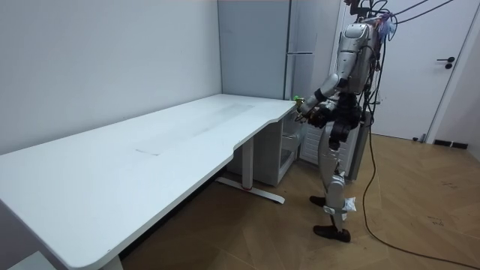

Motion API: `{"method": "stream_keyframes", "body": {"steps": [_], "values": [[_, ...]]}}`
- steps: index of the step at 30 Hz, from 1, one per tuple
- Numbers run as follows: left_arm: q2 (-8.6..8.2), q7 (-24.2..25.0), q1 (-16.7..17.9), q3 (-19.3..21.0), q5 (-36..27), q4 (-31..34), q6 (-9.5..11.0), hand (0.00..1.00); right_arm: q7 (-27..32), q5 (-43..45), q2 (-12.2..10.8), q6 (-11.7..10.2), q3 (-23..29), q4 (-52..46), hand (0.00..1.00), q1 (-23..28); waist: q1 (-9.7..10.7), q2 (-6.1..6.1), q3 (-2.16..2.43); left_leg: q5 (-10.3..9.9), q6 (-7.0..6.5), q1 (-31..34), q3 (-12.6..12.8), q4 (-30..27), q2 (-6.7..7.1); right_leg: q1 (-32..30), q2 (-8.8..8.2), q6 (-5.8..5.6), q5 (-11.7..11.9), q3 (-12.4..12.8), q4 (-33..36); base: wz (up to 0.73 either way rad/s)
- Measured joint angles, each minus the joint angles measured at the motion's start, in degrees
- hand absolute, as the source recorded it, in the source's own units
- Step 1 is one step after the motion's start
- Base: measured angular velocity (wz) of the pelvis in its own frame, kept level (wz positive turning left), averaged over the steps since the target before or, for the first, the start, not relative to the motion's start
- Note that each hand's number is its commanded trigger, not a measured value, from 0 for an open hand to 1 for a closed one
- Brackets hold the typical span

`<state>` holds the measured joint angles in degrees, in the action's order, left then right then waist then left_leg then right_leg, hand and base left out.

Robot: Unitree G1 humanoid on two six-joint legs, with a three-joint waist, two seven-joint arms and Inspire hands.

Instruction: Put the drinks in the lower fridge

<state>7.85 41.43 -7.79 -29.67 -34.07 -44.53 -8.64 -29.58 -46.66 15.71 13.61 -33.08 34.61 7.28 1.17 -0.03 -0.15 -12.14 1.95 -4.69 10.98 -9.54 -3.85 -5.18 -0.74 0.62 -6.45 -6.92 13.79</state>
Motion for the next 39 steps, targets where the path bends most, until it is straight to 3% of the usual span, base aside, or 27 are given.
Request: {"method": "stream_keyframes", "body": {"steps": [5, 10, 17, 20, 22, 25, 31, 33, 39], "values": [[-0.74, 0.4, -0.2, 1.4, 0.0, -2.3, 0.2, 0.00, 0.1, 1.1, -0.3, 1.5, 0.6, 0.3, 1.00, -0.6, 0.0, 0.18, -0.12, 0.0, -0.02, -0.1, 0.1, 0.0, 0.00, 0.0, 0.01, 0.03, 0.0, 0.5, 0.3, 0.00], [-1.87, 1.5, 0.5, 6.3, 0.0, -5.0, 0.0, 0.00, 0.3, 1.9, -1.1, 4.0, 1.6, 0.3, 1.00, -1.3, 0.1, -0.38, -0.27, 0.0, -0.04, -0.2, 0.1, -0.1, 0.19, -0.8, -0.13, 0.03, -0.3, 0.9, 1.0, -0.03], [-3.09, 2.2, 1.2, 11.7, -1.2, -8.7, -0.1, 0.00, 2.2, 2.2, -1.8, 4.8, 1.8, 0.3, 1.00, -1.2, -0.8, -0.92, -0.28, 0.0, -0.04, -1.0, 0.1, 0.1, 0.16, 0.3, -0.10, 0.01, -0.2, 0.8, 0.7, -0.01], [-1.17, 0.7, 2.3, 13.9, -1.9, -13.3, -0.2, 0.00, 2.1, 2.0, -1.8, 4.6, 5.6, 0.1, 1.00, 0.6, -1.1, -0.87, -0.16, 0.0, -0.04, -1.1, 0.3, 0.1, 0.16, 0.3, -0.05, 0.02, -0.2, 0.8, 0.6, -0.02], [2.03, -1.5, 6.0, 14.5, -2.5, -17.1, -0.6, 0.00, 2.6, 1.1, -1.9, 4.6, 10.5, 0.3, 1.00, 2.0, 0.0, -0.81, -0.20, 0.0, -0.04, -1.1, 0.2, 0.1, 0.11, 0.3, -0.05, 0.07, -0.1, 0.7, 0.6, 0.00], [4.39, -3.3, 9.8, 17.4, -4.9, -19.3, 0.0, 0.00, 5.9, -4.0, -2.1, 4.0, 19.2, 1.4, 1.00, 3.6, 0.1, -0.57, -0.38, -0.2, -0.35, -0.9, 0.2, 0.3, 0.21, 0.0, -0.08, -0.03, 0.0, 0.8, 0.8, 0.02], [4.38, -3.0, 12.7, 22.9, -7.0, -20.8, 0.3, 0.00, 7.9, -5.8, -2.0, 1.2, 28.5, 2.9, 1.00, 4.5, 0.1, -0.19, -0.01, -0.5, -0.66, -0.9, 0.1, 0.4, 0.18, 0.1, 0.00, -0.11, 0.0, 0.8, 1.0, -0.01], [4.41, -2.6, 12.9, 23.5, -7.3, -20.9, 0.2, 0.00, 8.3, -7.2, -2.0, 1.1, 29.9, 3.8, 1.00, 4.5, 0.0, -0.39, 0.11, -0.5, -0.65, -1.0, 0.1, 0.4, 0.15, 0.1, 0.06, -0.11, 0.0, 0.8, 0.9, 0.00], [5.17, -1.8, 16.2, 25.1, -16.7, -20.7, -0.1, 0.00, 8.9, -11.7, -2.0, 0.8, 30.7, 5.5, 1.00, 5.6, 0.0, -0.92, 0.24, -0.5, -0.64, -2.0, 1.2, 0.3, 0.16, 0.6, 0.01, -0.12, -0.1, 1.2, 0.8, -0.09]]}}
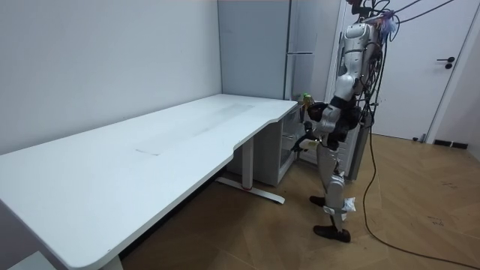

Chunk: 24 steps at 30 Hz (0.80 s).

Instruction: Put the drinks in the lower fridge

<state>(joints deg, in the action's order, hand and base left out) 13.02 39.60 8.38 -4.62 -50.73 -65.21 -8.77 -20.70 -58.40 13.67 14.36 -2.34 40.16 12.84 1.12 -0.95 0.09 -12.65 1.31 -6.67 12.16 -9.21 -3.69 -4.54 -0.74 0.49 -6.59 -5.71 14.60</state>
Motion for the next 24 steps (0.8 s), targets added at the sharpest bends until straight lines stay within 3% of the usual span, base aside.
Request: {"method": "stream_keyframes", "body": {"steps": [13, 20, 24], "values": [[1.17, -2.5, 8.6, 7.7, -1.6, -1.2, -0.2, 0.00, 3.7, -1.9, 0.1, -0.7, 6.4, 4.9, 1.00, 2.4, -0.1, 0.24, -0.13, -0.9, -0.06, -0.9, 0.4, 0.5, -0.01, 0.6, 0.35, -0.50, -0.5, 0.8, 0.3, -0.02], [0.54, -7.9, 10.2, 7.9, -1.5, -1.7, 0.0, 0.00, 6.5, -2.8, 0.0, -0.8, 7.8, 6.6, 1.00, 2.0, 0.0, 1.07, -0.24, -0.9, -0.09, -1.1, -0.1, 0.5, 0.06, 1.2, -0.03, -0.62, -0.8, -0.2, 0.1, 0.06], [0.31, -11.6, 10.3, 9.0, -1.3, -2.5, 0.4, 0.00, 8.7, -3.5, 0.0, -1.2, 10.0, 6.6, 1.00, 1.7, -0.1, 1.12, -0.25, -0.9, -0.10, -0.8, -1.7, 0.3, 0.20, 1.7, -0.42, -0.73, -1.3, -1.5, 0.2, 0.20]]}}
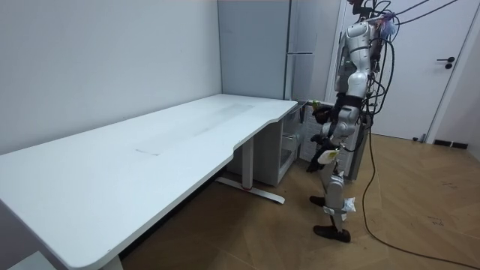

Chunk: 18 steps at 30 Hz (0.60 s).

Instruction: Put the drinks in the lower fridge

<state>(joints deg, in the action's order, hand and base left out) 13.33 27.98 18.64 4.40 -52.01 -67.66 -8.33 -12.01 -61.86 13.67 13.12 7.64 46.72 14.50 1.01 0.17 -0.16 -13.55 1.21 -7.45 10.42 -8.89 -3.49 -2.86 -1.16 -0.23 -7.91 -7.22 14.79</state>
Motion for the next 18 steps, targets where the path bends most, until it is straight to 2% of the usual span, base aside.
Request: {"method": "stream_keyframes", "body": {"steps": [5, 8, 11, 13, 14, 16, 18], "values": [[0.02, -3.7, 0.0, 0.0, 0.3, -1.4, -0.2, 0.00, 2.7, -3.4, 0.1, -0.6, 0.7, 0.3, 1.00, -1.3, 0.0, 0.05, -0.05, 0.0, 0.00, 1.0, -1.8, -0.9, 0.16, -0.1, -0.61, 0.04, -0.7, -1.6, 0.2, 0.19], [0.03, -5.5, -0.1, -0.1, 0.4, -1.7, -0.5, 0.00, 4.3, -7.1, 0.3, -0.6, 1.0, 4.7, 1.00, -6.3, -0.1, -0.03, -0.19, 0.0, -0.01, 3.1, -2.1, -2.3, 0.31, -1.8, -1.03, 0.15, -0.8, -1.9, 1.0, 0.07], [0.17, -6.5, -1.1, 0.0, 1.0, -1.8, -0.5, 0.00, 5.6, -10.1, 1.0, -0.8, 1.8, 9.3, 1.00, -11.1, -0.2, 0.41, -0.43, 0.0, -0.02, 5.3, -2.7, -3.1, 0.34, -3.4, -1.21, 0.23, -0.7, -2.4, 1.1, 0.12], [0.31, -7.3, -2.9, 0.0, 2.8, -1.8, -0.6, 0.00, 6.5, -11.7, 1.7, -1.4, 1.9, 9.8, 1.00, -14.5, -1.3, 0.66, -0.58, 0.0, -0.02, 9.2, -2.8, -5.0, 0.37, -6.8, -1.64, 0.60, -0.3, -2.9, 2.1, 0.00], [0.31, -7.7, -3.5, 0.0, 3.0, -1.9, -0.8, 0.00, 6.7, -12.3, 1.9, -1.4, 2.1, 9.9, 1.00, -15.5, -1.4, 0.72, -0.59, 0.0, -0.03, 10.0, -2.8, -5.2, 0.37, -7.7, -1.79, 0.77, -0.2, -3.3, 2.4, 0.00], [0.46, -8.8, -5.9, 0.0, 3.2, -2.4, -1.4, 0.00, 7.3, -14.2, 2.3, -1.8, 2.7, 13.1, 1.00, -20.6, -1.5, 1.17, -0.70, 0.3, -0.08, 13.0, -3.2, -6.2, 0.35, -10.4, -1.97, 1.11, 0.4, -3.6, 3.2, 0.07], [0.64, -9.6, -7.5, -0.1, 3.0, -3.0, -1.7, 0.00, 7.7, -17.5, 2.3, -2.6, 2.7, 15.1, 1.00, -22.7, -1.5, 1.26, -0.80, 0.5, 0.01, 14.7, -3.6, -6.6, 0.30, -11.6, -1.95, 1.27, 0.6, -3.9, 3.3, 0.11]]}}
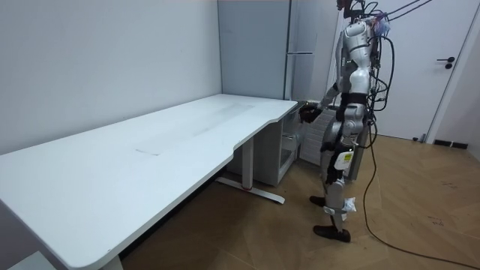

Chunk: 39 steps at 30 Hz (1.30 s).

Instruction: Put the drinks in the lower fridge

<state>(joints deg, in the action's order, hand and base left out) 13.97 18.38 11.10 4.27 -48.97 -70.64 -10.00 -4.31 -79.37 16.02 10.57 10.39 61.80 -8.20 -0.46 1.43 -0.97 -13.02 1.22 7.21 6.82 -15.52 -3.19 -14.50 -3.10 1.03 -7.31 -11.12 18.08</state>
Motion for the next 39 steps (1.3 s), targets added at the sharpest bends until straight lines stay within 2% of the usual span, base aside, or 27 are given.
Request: {"method": "stream_keyframes", "body": {"steps": [1, 5, 7, 11, 13, 14, 16, 18, 21, 25, 32, 33, 34, 35, 39], "values": [[-0.01, -0.6, -0.6, -0.2, 0.0, -0.1, 0.0, 0.00, 0.4, -0.7, 0.1, 0.0, 0.0, 1.7, 1.00, -1.7, -0.2, -0.09, -0.17, 0.1, 0.02, 1.0, 0.0, -0.2, 0.06, -1.1, -0.14, 0.09, 0.0, 0.1, 0.6, 0.00], [0.28, -2.5, -3.5, -2.9, -0.6, -0.4, -0.4, 0.00, 1.5, -1.6, 0.3, -0.4, -0.1, 6.1, 1.00, -8.1, -0.3, -0.17, -0.39, 0.1, 0.01, 6.2, 0.1, -2.4, 0.08, -6.0, -0.52, 0.51, 0.3, 0.1, 2.2, -0.01], [0.20, -3.4, -5.4, -4.4, -1.0, -0.5, -0.9, 0.00, 1.8, -1.6, 0.3, -0.5, -0.2, 8.3, 1.00, -11.1, -1.2, -0.13, -0.55, 0.1, 0.01, 8.9, 0.0, -3.9, 0.07, -8.6, -0.72, 0.72, 0.4, 0.0, 3.3, 0.00], [0.19, -5.1, -8.4, -4.5, -1.0, -1.1, -1.2, 0.00, 2.9, -1.5, 0.9, -0.5, -0.1, 11.8, 1.00, -15.9, -2.2, -0.63, -0.95, 0.1, 0.01, 13.2, 0.2, -6.4, 0.37, -13.2, -1.63, 1.26, 0.0, 0.0, 6.5, 0.05], [0.20, -6.4, -9.7, -4.7, -1.0, -1.5, -1.1, 0.00, 3.6, -1.0, 1.8, -0.5, -0.1, 11.9, 1.00, -17.0, -3.3, -1.19, -1.46, 0.1, -0.01, 16.2, 0.4, -8.6, 0.86, -16.5, -2.47, 1.44, -0.6, 0.4, 9.2, 0.06], [0.23, -6.7, -9.8, -4.7, -1.0, -1.5, -1.1, 0.00, 4.0, -0.5, 2.0, -0.5, -0.2, 11.9, 1.00, -17.5, -3.3, -1.28, -1.53, 0.1, -0.02, 17.2, 0.6, -9.3, 0.93, -17.4, -2.71, 1.50, -0.7, 0.4, 9.9, 0.07], [0.39, -7.9, -10.0, -5.1, -1.0, -1.5, -1.1, 0.00, 5.7, 1.1, 2.7, -0.4, -0.2, 11.9, 1.00, -19.4, -3.8, -2.08, -2.00, -0.1, -0.27, 20.5, 1.1, -11.5, 1.26, -21.3, -2.97, 1.44, -1.2, 2.1, 12.1, 0.02], [0.41, -8.8, -10.3, -5.5, -1.0, -1.5, -0.9, 0.00, 6.7, 1.0, 3.1, -0.5, -0.2, 11.9, 1.00, -20.3, -4.3, -2.54, -2.28, -0.2, -0.41, 23.3, 1.1, -13.6, 1.35, -24.0, -3.24, 1.62, -1.5, 2.5, 14.0, 0.04], [0.41, -9.9, -10.8, -7.3, -2.8, -1.5, -0.8, 0.00, 7.5, 0.9, 4.5, -0.5, -0.4, 11.9, 1.00, -21.1, -4.8, -2.61, -2.32, -0.3, -0.55, 27.4, 1.0, -16.3, 1.31, -27.7, -3.81, 1.46, -1.6, 2.4, 16.0, 0.06], [0.60, -12.4, -11.4, -9.7, -5.5, -1.5, -0.2, 0.00, 8.4, 0.9, 5.1, -0.5, -3.2, 11.8, 1.00, -22.3, -4.9, -2.76, -2.27, -0.9, -0.62, 31.1, 0.8, -18.7, 0.84, -30.8, -3.74, 1.88, -1.3, 2.2, 17.7, 0.00], [0.67, -14.3, -11.7, -12.5, -5.5, -1.3, 1.2, 0.00, 10.6, 1.0, 6.1, -0.6, -5.5, 10.4, 1.00, -23.1, -5.0, -2.71, -2.21, -1.4, -0.46, 33.9, 0.7, -20.7, 0.49, -32.7, -3.76, 2.16, -0.1, 1.6, 18.0, 0.00], [0.71, -14.5, -11.7, -12.6, -5.5, -1.3, 1.4, 0.00, 11.4, 0.9, 6.5, -0.8, -6.2, 9.5, 0.63, -23.1, -5.1, -2.69, -2.20, -1.5, -0.57, 34.5, 0.7, -21.2, 0.38, -33.2, -3.72, 2.23, 0.1, 1.5, 18.1, -0.04], [0.71, -15.1, -11.7, -13.7, -6.0, -1.2, 1.8, 0.00, 11.9, 0.8, 6.8, -1.1, -7.0, 9.2, 0.35, -23.8, -5.1, -2.71, -2.20, -1.7, -0.66, 35.1, 0.7, -21.6, 0.35, -33.7, -3.71, 2.55, 0.4, 1.5, 18.3, -0.03], [0.71, -15.5, -11.8, -14.1, -6.5, -1.2, 1.9, 0.00, 12.4, 0.9, 7.0, -1.1, -7.0, 9.2, 0.00, -24.3, -5.0, -2.72, -2.19, -1.7, -0.73, 35.4, 0.8, -21.9, 0.35, -34.0, -3.74, 2.59, 0.4, 1.6, 18.5, -0.04], [0.71, -17.5, -11.9, -14.4, -7.8, -0.6, 2.7, 0.00, 15.5, 1.0, 8.6, -1.2, -7.0, 8.1, 0.00, -28.2, -4.9, -2.74, -2.16, -1.9, -1.10, 36.6, 0.9, -22.8, 0.32, -34.9, -3.76, 2.65, 1.0, 1.6, 18.5, -0.02]]}}
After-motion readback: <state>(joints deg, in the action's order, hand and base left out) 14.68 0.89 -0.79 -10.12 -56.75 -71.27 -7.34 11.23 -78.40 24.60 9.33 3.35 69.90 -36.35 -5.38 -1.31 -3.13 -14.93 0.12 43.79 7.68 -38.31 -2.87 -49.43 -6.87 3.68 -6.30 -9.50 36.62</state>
